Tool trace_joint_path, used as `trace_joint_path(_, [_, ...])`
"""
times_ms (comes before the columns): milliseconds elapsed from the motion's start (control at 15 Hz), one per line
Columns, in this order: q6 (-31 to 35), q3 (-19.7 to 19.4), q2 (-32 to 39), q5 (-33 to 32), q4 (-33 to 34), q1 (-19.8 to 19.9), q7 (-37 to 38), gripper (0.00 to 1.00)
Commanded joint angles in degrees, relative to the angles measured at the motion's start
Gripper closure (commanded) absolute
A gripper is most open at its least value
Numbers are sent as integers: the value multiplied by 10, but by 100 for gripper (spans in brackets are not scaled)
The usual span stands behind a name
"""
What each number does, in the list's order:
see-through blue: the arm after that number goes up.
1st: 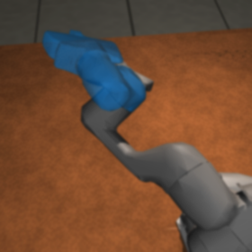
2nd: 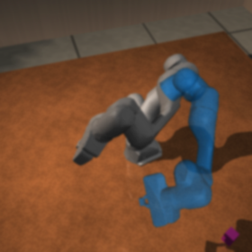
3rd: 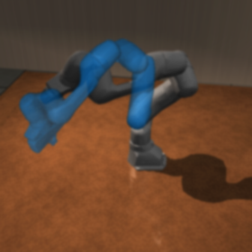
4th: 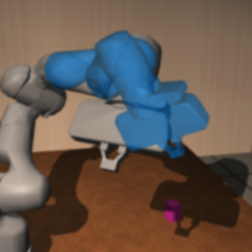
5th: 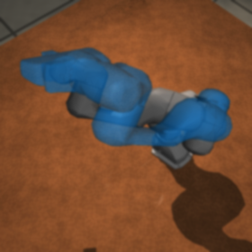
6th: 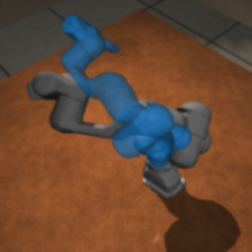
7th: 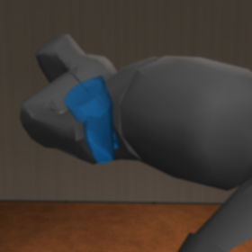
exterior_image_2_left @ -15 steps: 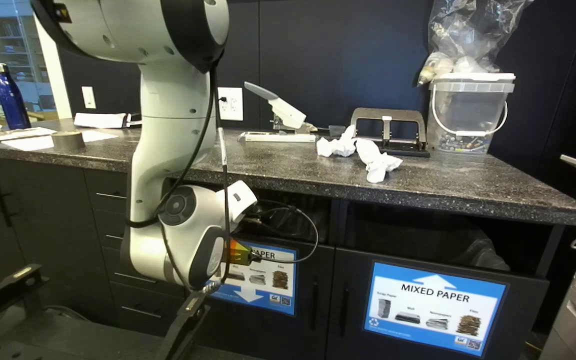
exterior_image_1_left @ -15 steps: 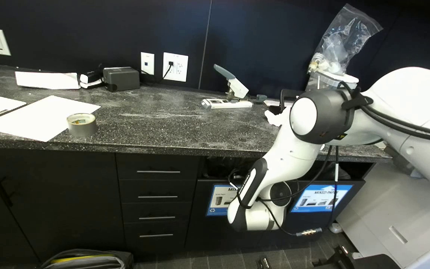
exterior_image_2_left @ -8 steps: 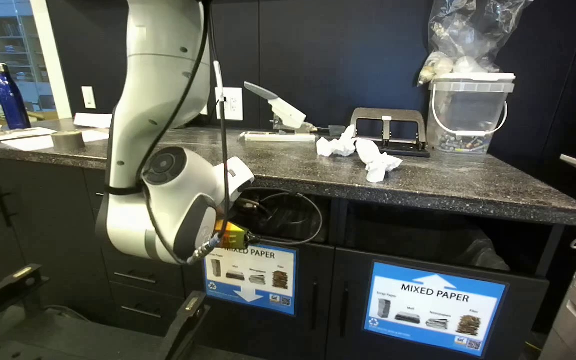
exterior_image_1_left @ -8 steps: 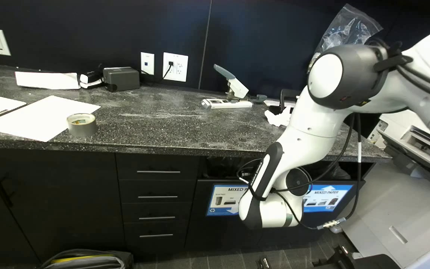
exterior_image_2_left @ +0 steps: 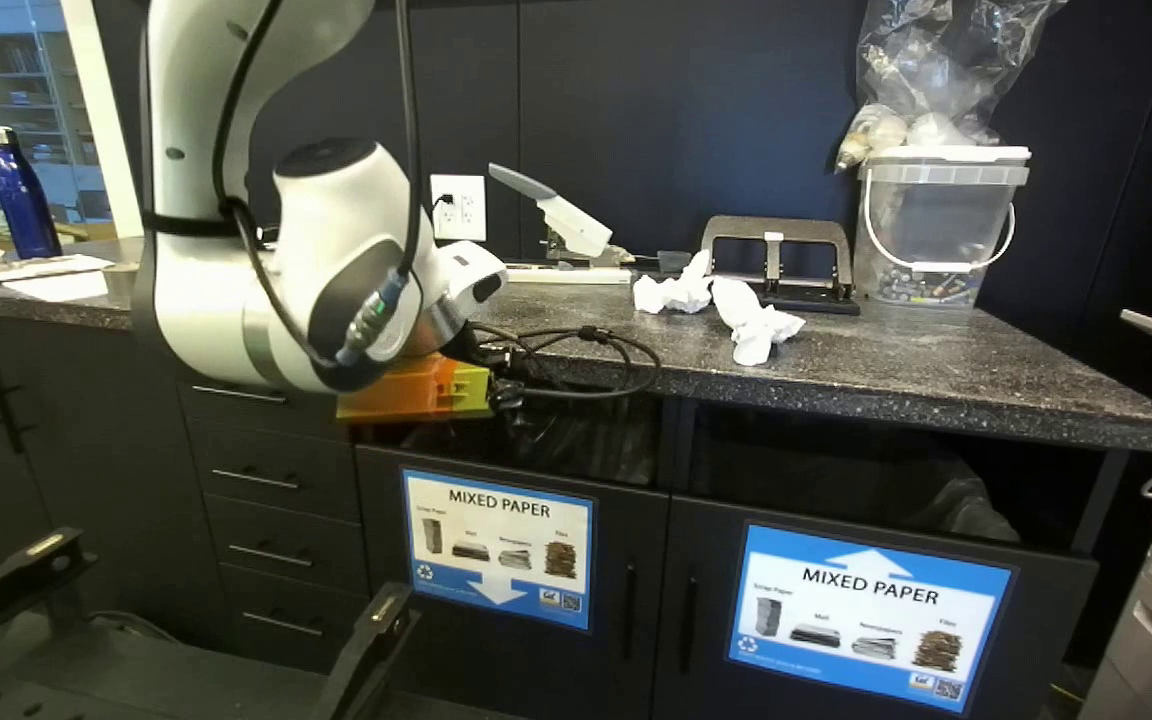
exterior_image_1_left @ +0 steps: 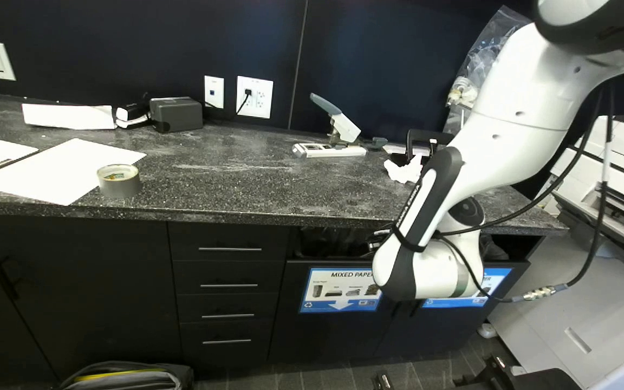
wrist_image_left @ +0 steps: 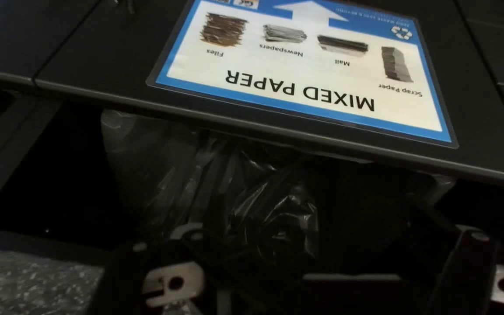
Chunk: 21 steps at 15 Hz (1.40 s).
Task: Put the papers in the bin to the left
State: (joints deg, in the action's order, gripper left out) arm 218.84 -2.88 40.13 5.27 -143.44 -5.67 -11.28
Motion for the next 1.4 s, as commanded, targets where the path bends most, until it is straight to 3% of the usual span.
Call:
trace_joint_path(0, [-159,-40,-144,-7,-58,-26,-36,0])
trace_joint_path(133, [-252,-71,-202,-9,-43,-44,-55,0])
trace_joint_path(400, [-403,-204,-250,-4,59,-139,-77,0])
trace_joint_path(600, [-492,-239,-248,-37,163,-147,-55,0])
trace_joint_path(667, [-512,-227,-237,-24,199,-134,-60,0])
trace_joint_path(733, [-516,-162,-231,-75,231,-59,-12,0])
trace_joint_path(1000, [-539,-87,-158,-65,360,24,12,0])
trace_joint_path(1333, [-564,-84,-33,-92,516,61,64,0])
